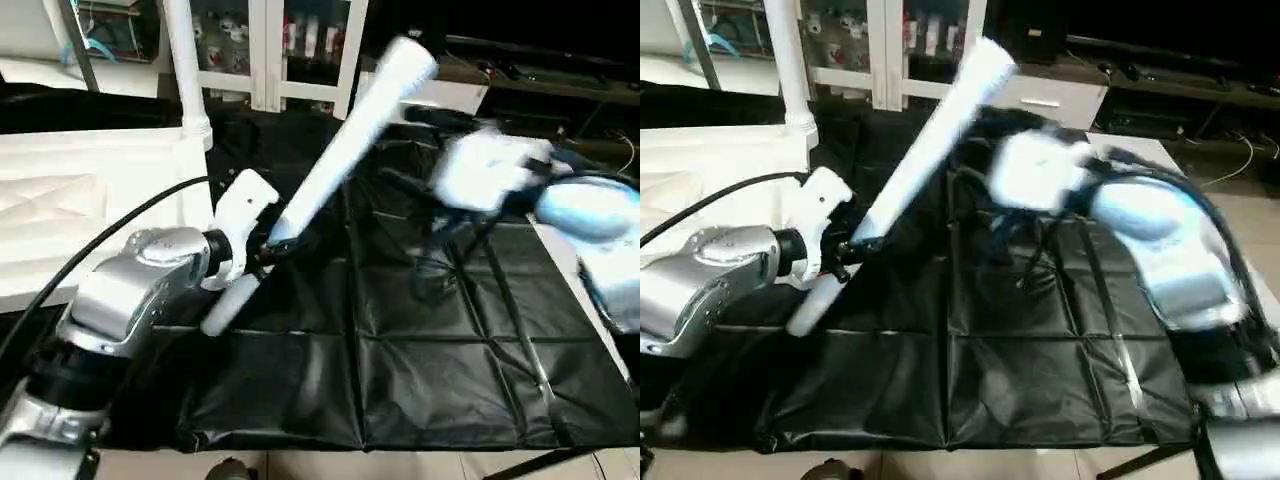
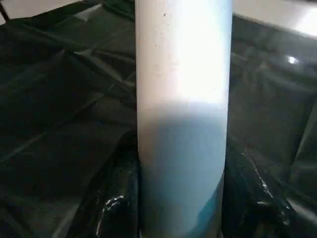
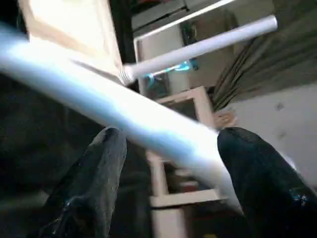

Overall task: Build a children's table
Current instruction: Insert table leg to table base

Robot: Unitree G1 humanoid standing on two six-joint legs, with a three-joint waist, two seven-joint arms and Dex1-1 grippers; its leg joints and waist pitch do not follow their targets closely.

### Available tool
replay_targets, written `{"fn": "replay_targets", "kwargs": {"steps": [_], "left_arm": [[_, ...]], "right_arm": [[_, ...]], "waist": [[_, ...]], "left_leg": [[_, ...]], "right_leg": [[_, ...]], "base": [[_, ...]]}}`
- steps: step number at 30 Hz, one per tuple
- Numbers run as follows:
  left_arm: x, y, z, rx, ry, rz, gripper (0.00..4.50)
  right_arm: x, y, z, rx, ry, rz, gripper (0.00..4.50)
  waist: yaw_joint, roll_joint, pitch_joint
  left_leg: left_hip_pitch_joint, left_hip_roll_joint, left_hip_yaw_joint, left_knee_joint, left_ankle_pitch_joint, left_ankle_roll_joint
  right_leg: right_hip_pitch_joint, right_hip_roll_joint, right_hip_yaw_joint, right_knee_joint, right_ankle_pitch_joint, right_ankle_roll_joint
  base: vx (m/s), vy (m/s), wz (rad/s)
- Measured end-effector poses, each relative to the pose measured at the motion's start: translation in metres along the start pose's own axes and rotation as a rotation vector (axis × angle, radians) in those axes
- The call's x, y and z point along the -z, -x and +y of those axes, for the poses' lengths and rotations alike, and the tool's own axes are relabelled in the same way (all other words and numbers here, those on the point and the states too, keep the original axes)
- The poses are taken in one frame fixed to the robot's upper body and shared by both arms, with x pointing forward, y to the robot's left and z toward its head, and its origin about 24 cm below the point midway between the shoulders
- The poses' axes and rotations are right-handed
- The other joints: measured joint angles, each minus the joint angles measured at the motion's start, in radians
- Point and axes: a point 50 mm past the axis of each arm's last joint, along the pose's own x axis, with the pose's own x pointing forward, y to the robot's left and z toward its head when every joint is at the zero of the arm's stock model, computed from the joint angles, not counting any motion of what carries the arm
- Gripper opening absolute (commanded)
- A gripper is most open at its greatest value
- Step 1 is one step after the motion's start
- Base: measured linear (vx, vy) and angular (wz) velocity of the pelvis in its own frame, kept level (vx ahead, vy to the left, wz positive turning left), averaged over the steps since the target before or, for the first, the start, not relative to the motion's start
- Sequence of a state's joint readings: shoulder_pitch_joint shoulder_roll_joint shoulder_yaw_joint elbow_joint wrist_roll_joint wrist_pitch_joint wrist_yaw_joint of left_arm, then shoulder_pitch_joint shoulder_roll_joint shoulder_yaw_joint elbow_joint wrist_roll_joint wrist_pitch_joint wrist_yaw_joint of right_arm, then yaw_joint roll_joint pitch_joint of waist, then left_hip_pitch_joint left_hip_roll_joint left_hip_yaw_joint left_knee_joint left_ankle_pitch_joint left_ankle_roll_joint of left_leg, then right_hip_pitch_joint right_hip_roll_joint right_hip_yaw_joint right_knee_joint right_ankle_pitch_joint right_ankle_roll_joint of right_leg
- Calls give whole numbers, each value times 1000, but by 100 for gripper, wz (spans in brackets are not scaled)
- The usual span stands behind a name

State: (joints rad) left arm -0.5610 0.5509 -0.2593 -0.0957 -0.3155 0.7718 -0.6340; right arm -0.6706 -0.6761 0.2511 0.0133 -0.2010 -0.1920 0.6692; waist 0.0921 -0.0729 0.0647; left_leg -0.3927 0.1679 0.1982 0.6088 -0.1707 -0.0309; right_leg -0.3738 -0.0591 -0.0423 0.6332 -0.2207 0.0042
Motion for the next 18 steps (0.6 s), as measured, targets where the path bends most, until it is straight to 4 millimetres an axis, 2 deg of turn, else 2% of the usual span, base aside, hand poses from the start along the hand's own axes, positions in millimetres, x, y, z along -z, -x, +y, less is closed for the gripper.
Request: {"fn": "replay_targets", "kwargs": {"steps": [5, 15, 18], "left_arm": [[-5, -5, -7, 32, -52, 27, 166], [-2, -5, -6, 35, -144, 112, 166], [-1, -3, -3, 18, -159, 125, 166]], "right_arm": [[17, -14, 13, -44, 192, 56, 323], [46, -38, 11, -95, 485, 162, 323], [50, -42, 14, -119, 495, 161, 289]], "waist": [[-5, 1, 0], [-9, 1, 1], [-9, 0, 1]], "left_leg": [[0, 0, 1, 1, 0, 0], [-4, 1, 2, 6, 1, 0], [-6, 2, 2, 10, 0, 0]], "right_leg": [[-1, 0, 1, 0, 1, -1], [-8, 1, 3, 10, 1, -1], [-9, 1, 3, 12, 1, -1]], "base": [[0, 0, 0], [0, 0, 0], [0, 0, 0]]}}
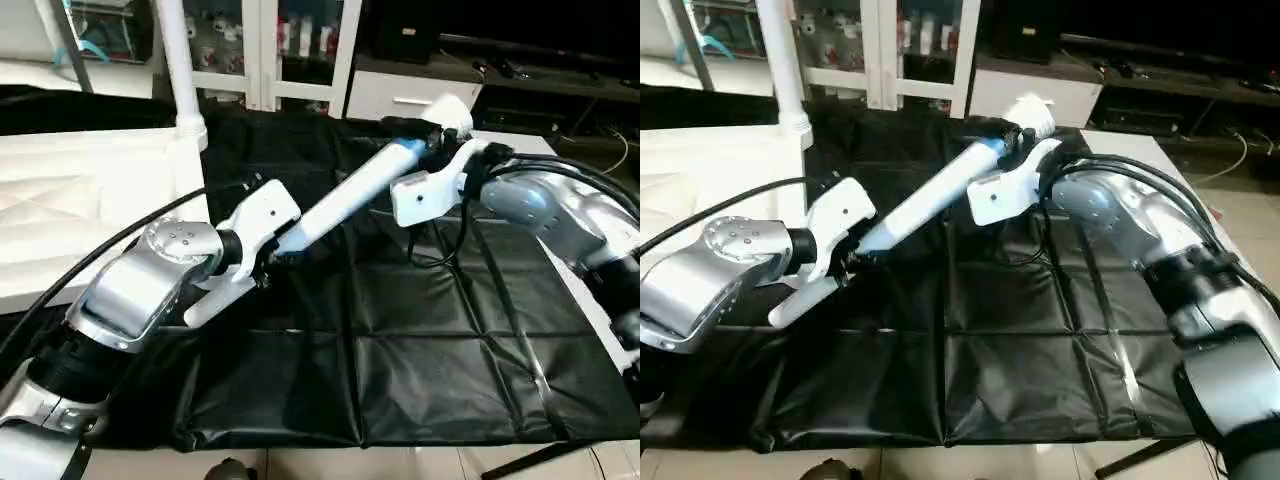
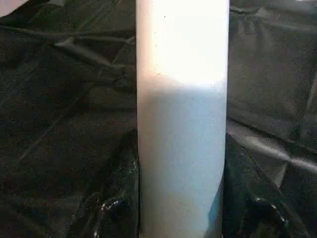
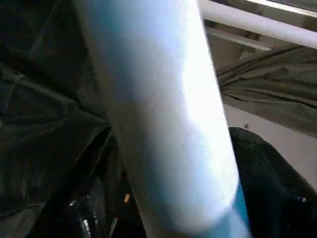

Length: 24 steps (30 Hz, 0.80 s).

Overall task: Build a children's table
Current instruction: Insert table leg to table base

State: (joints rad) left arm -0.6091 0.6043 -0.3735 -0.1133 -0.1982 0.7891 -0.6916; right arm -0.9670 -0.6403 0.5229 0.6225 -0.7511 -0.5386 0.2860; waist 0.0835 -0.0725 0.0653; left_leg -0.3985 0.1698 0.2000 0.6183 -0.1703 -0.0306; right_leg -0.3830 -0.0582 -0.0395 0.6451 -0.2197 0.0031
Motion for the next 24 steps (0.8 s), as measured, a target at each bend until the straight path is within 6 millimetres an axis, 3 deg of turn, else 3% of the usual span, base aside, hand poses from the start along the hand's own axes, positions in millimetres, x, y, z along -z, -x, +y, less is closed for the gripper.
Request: {"fn": "replay_targets", "kwargs": {"steps": [9, 20, 22, 24], "left_arm": [[-2, -2, -1, -9, -33, 15, 166], [-4, -4, 0, -23, -49, 17, 166], [-4, -5, 0, -21, -47, 9, 222], [-10, -5, 3, -47, -45, -44, 236]], "right_arm": [[2, -5, 19, -63, 1, -26, 210], [6, -6, 20, -81, 4, -36, 193], [7, -5, 20, -83, 3, -35, 193], [8, -5, 23, -100, -7, -31, 193]], "waist": [[1, 0, 0], [-1, 0, 0], [-1, 0, 0], [0, -1, 0]], "left_leg": [[-3, 1, 0, 5, 0, 0], [-3, 2, 0, 6, 0, 0], [-3, 2, 0, 6, 0, 0], [-4, 2, 0, 6, 0, 0]], "right_leg": [[-1, 0, 0, 2, 1, 0], [-1, 0, 0, 2, 1, 0], [-1, 0, 0, 2, 1, 0], [-1, 1, -1, 2, 2, 0]], "base": [[0, 0, 0], [0, 0, 0], [0, 0, 0], [0, 0, 0]]}}
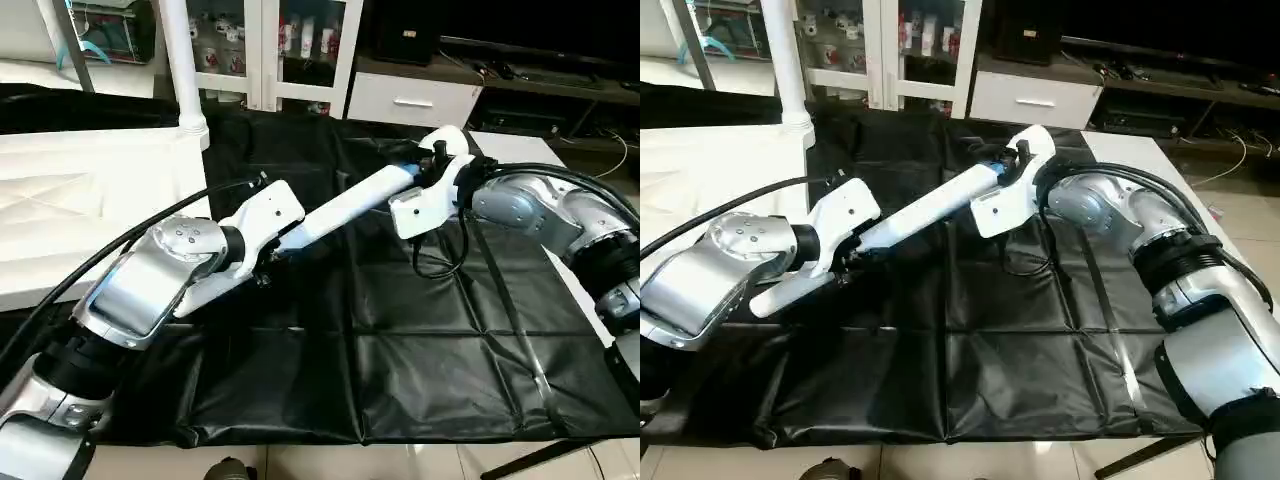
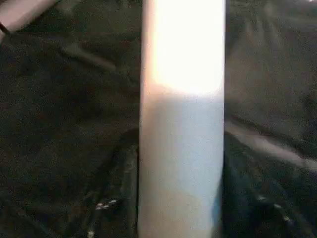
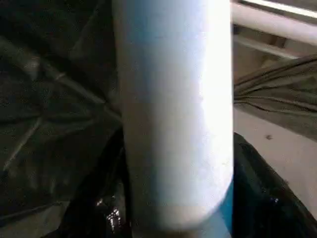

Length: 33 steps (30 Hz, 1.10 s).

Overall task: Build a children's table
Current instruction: Insert table leg to table base

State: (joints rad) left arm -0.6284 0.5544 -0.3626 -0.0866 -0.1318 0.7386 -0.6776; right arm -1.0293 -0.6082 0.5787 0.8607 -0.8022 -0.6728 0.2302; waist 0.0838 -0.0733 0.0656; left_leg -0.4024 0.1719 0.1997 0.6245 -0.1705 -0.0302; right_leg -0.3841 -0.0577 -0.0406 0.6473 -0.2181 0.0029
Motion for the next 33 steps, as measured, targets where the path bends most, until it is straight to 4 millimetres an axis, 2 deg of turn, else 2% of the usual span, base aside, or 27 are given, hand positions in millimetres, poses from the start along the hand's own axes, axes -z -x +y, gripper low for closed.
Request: {"fn": "replay_targets", "kwargs": {"steps": [4, 7, 11, 14, 18, 20, 23, 24, 25, 27, 29, 30, 33], "left_arm": [[-19, 5, 7, -24, 10, -152, 265], [-34, 15, 16, -49, 34, -293, 298], [-53, 30, 24, -47, 127, -547, 304], [-59, 40, 31, -69, 261, -713, 304], [-69, 52, 24, 8, 395, -892, 304], [-70, 52, 17, 43, 423, -905, 304], [-59, 44, 10, 49, 470, -840, 304], [-54, 40, 10, 27, 487, -802, 304], [-50, 37, 11, 6, 503, -774, 332], [-41, 30, 17, -79, 573, -702, 339], [-34, 25, 24, -153, 634, -660, 343], [-32, 23, 25, -171, 654, -650, 369], [-36, 21, 28, -188, 677, -660, 383]], "right_arm": [[3, 2, 3, -14, -17, 8, 189], [2, 2, 13, -73, -16, 4, 188], [6, 5, 27, -127, -73, 31, 188], [15, 10, 37, -125, -239, 91, 188], [26, 14, 53, -32, -690, 188, 187], [26, 12, 56, 49, -886, 204, 187], [22, 9, 52, 196, -1133, 174, 186], [19, 8, 49, 257, -1212, 148, 186], [16, 8, 46, 295, -1261, 123, 186], [4, 8, 40, 390, -1390, 17, 186], [-12, 5, 33, 429, -1477, -102, 186], [-19, 5, 28, 438, -1514, -164, 186], [-33, 10, 13, 445, -1559, -300, 186]], "waist": [[-1, 1, 1], [-3, 2, 1], [-2, 2, 1], [-1, 2, 1], [-1, 1, 1], [-1, 1, 0], [-3, 2, 1], [-2, 2, 1], [-2, 2, 1], [0, 2, 1], [0, 2, 1], [3, 2, 1], [9, 2, 1]], "left_leg": [[0, 0, 0, 0, 0, 0], [0, 0, 0, 0, 0, 0], [0, 0, 0, 0, 0, 1], [0, 0, 0, 1, 0, 1], [0, 0, 1, 2, -1, 2], [0, 1, 1, 2, 0, 3], [0, 1, 1, 1, 0, 3], [0, 2, 1, 1, 0, 3], [0, 2, 1, 1, 0, 3], [1, 2, 1, 1, 0, 3], [1, 2, 1, 1, 0, 3], [0, 2, 1, 1, 0, 3], [0, 1, 1, 1, 0, 3]], "right_leg": [[0, 0, 0, 0, 0, 0], [0, 0, 0, 0, 0, 0], [0, 0, 0, 0, 0, 0], [0, 0, 0, 0, 0, -1], [0, 0, 1, 0, 1, -2], [0, 0, 1, 1, 1, -2], [0, 1, 0, 1, 2, -3], [0, 1, 0, 1, 2, -3], [0, 1, 0, 1, 2, -3], [0, 1, 0, 1, 2, -2], [0, 1, 0, 1, 3, -2], [0, 1, 0, 0, 3, -2], [1, 0, 0, -2, 3, -2]], "base": [[0, 0, 0], [0, 0, 0], [0, 0, 0], [0, 0, 0], [0, 0, 0], [0, 0, 0], [0, 0, 0], [0, 0, 0], [0, 0, 0], [0, 0, 0], [0, 0, 0], [0, 0, 0], [0, 0, 0]]}}
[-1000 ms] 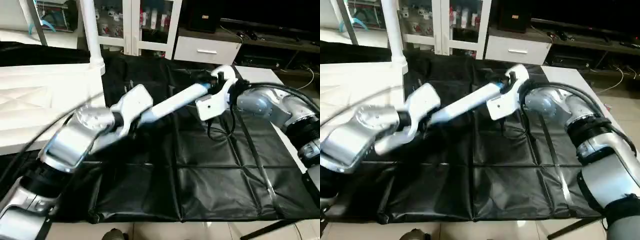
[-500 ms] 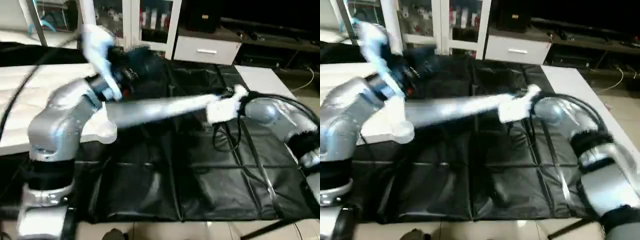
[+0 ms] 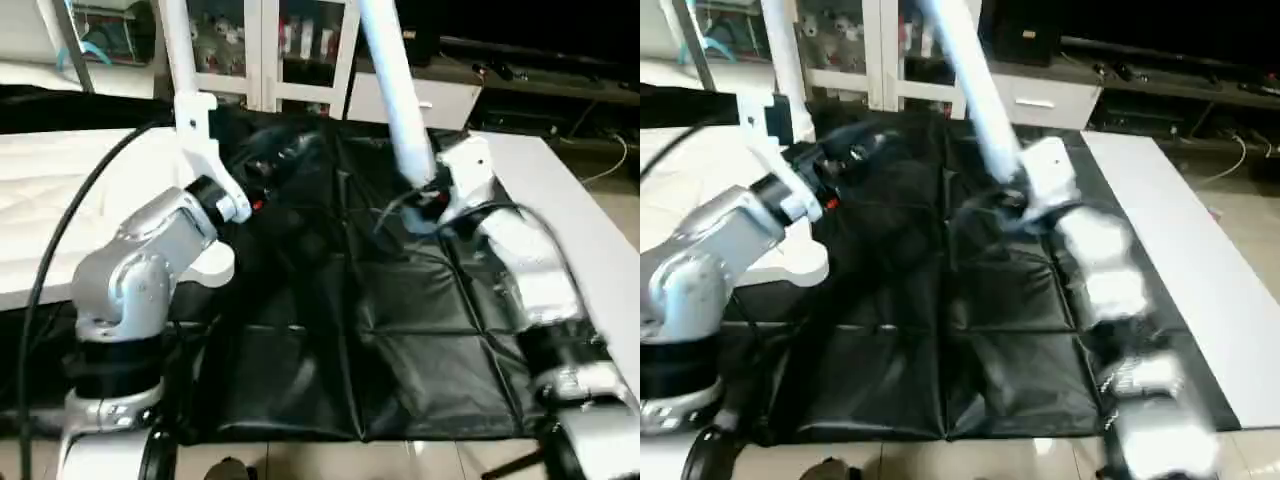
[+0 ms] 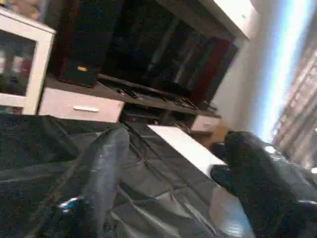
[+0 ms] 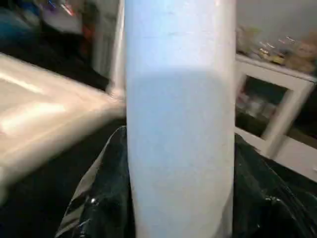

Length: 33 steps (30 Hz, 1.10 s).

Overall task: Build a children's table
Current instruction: Insert table leg to table base

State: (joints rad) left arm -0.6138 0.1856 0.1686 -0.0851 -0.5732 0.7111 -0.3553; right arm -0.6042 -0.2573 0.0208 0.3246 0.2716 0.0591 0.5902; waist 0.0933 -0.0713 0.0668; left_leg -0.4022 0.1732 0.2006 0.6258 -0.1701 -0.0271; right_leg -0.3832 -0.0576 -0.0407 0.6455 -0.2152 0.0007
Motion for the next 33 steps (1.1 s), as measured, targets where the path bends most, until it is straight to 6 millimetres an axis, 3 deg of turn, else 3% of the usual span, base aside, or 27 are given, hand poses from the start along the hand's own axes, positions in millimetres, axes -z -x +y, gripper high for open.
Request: {"fn": "replay_targets", "kwargs": {"steps": [3, 9, 17, 24, 33], "left_arm": [[-7, -6, -6, 42, 45, -42, 417], [-25, -10, -33, 262, 198, -152, 450], [-26, -3, -52, 438, 245, -132, 450], [-20, -5, -38, 361, 234, -103, 450], [-25, -8, -41, 397, 268, -119, 450]], "right_arm": [[-13, 7, 16, -97, -73, -56, 186], [-13, 20, 42, -306, -168, 15, 186], [-17, 22, 48, -335, -218, 73, 186], [-33, 21, 34, -302, -254, 51, 186], [-25, 30, 39, -411, -309, 193, 186]], "waist": [[3, 0, 0], [-1, 1, 0], [-1, 0, 0], [-2, 0, 0], [-1, 0, 0]], "left_leg": [[0, 0, 0, 0, 0, 0], [1, 0, 0, -1, 0, 0], [1, 0, -1, -2, 0, -1], [1, 0, 0, -3, 0, -1], [1, 0, 0, -4, 0, -1]], "right_leg": [[1, 0, 0, -1, 0, 0], [0, 0, 0, 0, 0, 0], [0, 0, -1, -1, 0, 1], [0, 0, -1, -1, -1, 2], [0, 0, -1, -3, -1, 3]], "base": [[0, 0, 0], [0, 0, 0], [0, 0, 0], [0, 0, 0], [0, 0, 0]]}}
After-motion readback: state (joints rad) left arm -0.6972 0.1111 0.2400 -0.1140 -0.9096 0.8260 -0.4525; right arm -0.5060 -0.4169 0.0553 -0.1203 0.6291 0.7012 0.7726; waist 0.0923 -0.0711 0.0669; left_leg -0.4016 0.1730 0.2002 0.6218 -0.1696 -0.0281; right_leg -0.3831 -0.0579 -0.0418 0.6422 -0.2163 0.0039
